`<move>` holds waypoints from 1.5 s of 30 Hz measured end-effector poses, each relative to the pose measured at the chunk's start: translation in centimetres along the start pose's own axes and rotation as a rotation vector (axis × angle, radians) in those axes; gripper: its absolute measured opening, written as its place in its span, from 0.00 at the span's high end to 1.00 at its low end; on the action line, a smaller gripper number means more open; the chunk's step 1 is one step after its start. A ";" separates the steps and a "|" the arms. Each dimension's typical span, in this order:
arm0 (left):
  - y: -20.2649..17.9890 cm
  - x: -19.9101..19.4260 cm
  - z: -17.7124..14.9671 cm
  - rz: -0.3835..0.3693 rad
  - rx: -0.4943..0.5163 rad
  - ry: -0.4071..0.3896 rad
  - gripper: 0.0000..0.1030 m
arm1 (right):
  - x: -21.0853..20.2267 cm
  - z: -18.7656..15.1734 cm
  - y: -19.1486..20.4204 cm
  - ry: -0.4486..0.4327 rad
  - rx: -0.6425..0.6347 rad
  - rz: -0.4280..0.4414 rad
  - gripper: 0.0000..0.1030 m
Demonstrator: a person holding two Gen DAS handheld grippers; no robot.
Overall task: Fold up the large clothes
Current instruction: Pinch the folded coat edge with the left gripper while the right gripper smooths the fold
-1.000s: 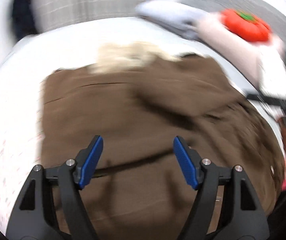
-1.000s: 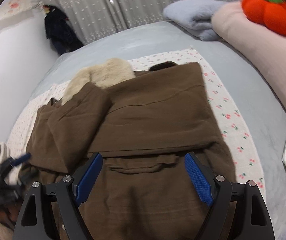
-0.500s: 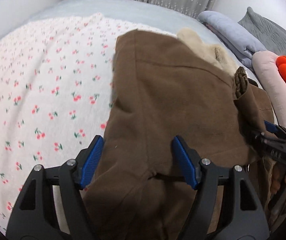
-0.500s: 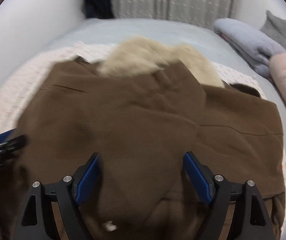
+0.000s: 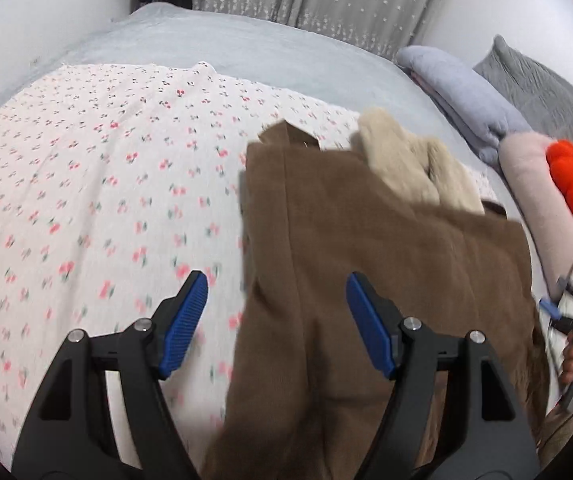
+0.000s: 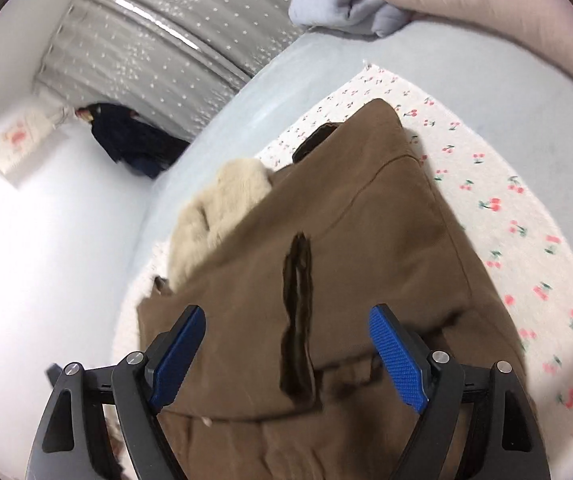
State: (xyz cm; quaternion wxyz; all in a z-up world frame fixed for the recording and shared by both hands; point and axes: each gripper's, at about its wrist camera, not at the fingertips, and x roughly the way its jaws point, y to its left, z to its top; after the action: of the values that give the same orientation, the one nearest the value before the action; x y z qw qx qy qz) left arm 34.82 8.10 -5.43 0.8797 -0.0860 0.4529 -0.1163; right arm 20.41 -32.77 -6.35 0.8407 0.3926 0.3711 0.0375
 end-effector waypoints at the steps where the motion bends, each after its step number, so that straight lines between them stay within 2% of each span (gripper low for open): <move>1: 0.4 1.1 1.1 -0.009 -0.020 0.008 0.30 | 0.8 0.4 0.1 0.012 -0.008 -0.016 0.17; 4: 1.9 5.0 3.6 -0.050 -0.112 0.060 0.30 | 3.7 1.6 1.1 0.062 -0.079 -0.073 0.20; 7: 2.9 8.7 4.5 -0.096 -0.207 0.114 0.44 | 6.9 2.1 2.5 0.093 -0.143 -0.103 0.25; 9: 3.1 9.8 4.5 -0.177 -0.257 0.125 0.90 | 9.0 2.4 3.1 0.108 -0.169 -0.144 0.34; 10: 3.0 9.2 4.4 -0.208 -0.271 0.078 0.90 | 10.1 2.3 3.6 0.117 -0.192 -0.166 0.49; 11: 3.0 8.4 4.2 -0.219 -0.278 0.029 0.92 | 10.6 2.3 3.9 0.124 -0.214 -0.173 0.74; 12: 3.2 6.9 3.7 -0.249 -0.295 -0.057 0.92 | 10.9 1.8 4.9 0.105 -0.273 -0.205 0.83; 13: 3.5 5.2 3.0 -0.278 -0.309 -0.151 0.92 | 10.6 1.8 5.5 0.072 -0.315 -0.215 0.87; 14: 3.8 4.2 2.6 -0.277 -0.307 -0.207 0.92 | 9.9 1.3 6.2 0.015 -0.370 -0.210 0.88; 15: 4.0 3.8 2.2 -0.264 -0.302 -0.245 0.92 | 8.9 0.7 7.1 -0.048 -0.417 -0.183 0.88; 16: 4.0 4.3 1.9 -0.238 -0.288 -0.245 0.92 | 8.2 0.3 7.6 -0.091 -0.445 -0.165 0.89; 18: 3.9 6.3 1.6 -0.153 -0.263 -0.205 0.91 | 7.9 -0.2 8.2 -0.160 -0.486 -0.166 0.89; 19: 3.6 7.6 1.5 -0.088 -0.247 -0.175 0.89 | 8.8 -0.3 8.4 -0.166 -0.500 -0.192 0.89; 21: 3.4 9.5 1.4 -0.006 -0.240 -0.098 0.78 | 11.7 0.1 8.0 -0.108 -0.508 -0.272 0.87; 23: 3.4 8.2 1.8 0.008 -0.249 -0.118 0.75 | 14.2 0.4 7.6 -0.035 -0.518 -0.361 0.77; 24: 3.2 6.8 2.0 0.027 -0.233 -0.154 0.75 | 13.9 0.6 7.4 -0.035 -0.517 -0.378 0.75; 27: 1.8 3.7 2.5 0.003 -0.143 -0.238 0.75 | 11.8 0.8 8.0 -0.069 -0.511 -0.363 0.66; 29: 0.2 3.3 3.0 -0.065 -0.096 -0.204 0.75 | 10.2 0.8 8.8 -0.119 -0.515 -0.346 0.58; 30: -0.9 3.7 3.2 -0.102 -0.071 -0.174 0.75 | 9.7 0.8 9.3 -0.127 -0.516 -0.328 0.58; 33: -4.8 6.3 3.3 -0.133 0.067 -0.077 0.75 | 10.3 0.4 11.5 -0.089 -0.529 -0.256 0.58; 35: -7.1 8.6 2.5 -0.122 0.150 -0.021 0.75 | 11.9 -0.4 13.3 -0.061 -0.569 -0.231 0.58; 37: -8.3 11.2 1.3 -0.037 0.219 0.031 0.74 | 14.0 -1.3 14.1 -0.011 -0.600 -0.217 0.58; 38: -8.6 11.6 0.7 -0.019 0.252 0.016 0.73 | 15.3 -1.6 13.9 0.016 -0.604 -0.236 0.58; 39: -8.6 11.5 0.4 -0.012 0.267 -0.010 0.73 | 17.1 -1.7 12.8 0.059 -0.600 -0.308 0.58; 40: -8.9 11.2 0.4 0.012 0.279 -0.012 0.73 | 17.7 -1.7 12.0 0.075 -0.595 -0.320 0.62; 42: -9.4 10.3 0.3 0.043 0.290 -0.011 0.72 | 16.9 -1.7 10.8 0.057 -0.561 -0.255 0.64; 43: -9.4 9.3 0.0 0.042 0.278 -0.013 0.72 | 16.2 -1.5 10.8 0.063 -0.541 -0.249 0.63; 45: -8.8 7.3 -0.6 -0.017 0.257 -0.015 0.70 | 13.9 -1.7 11.0 0.058 -0.548 -0.242 0.59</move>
State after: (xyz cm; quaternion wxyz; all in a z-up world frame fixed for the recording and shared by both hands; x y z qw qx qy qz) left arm 37.33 -2.40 -9.15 0.8859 0.0228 0.4267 -0.1803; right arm 31.85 -19.12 -7.76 0.9029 0.1028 0.4148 0.0471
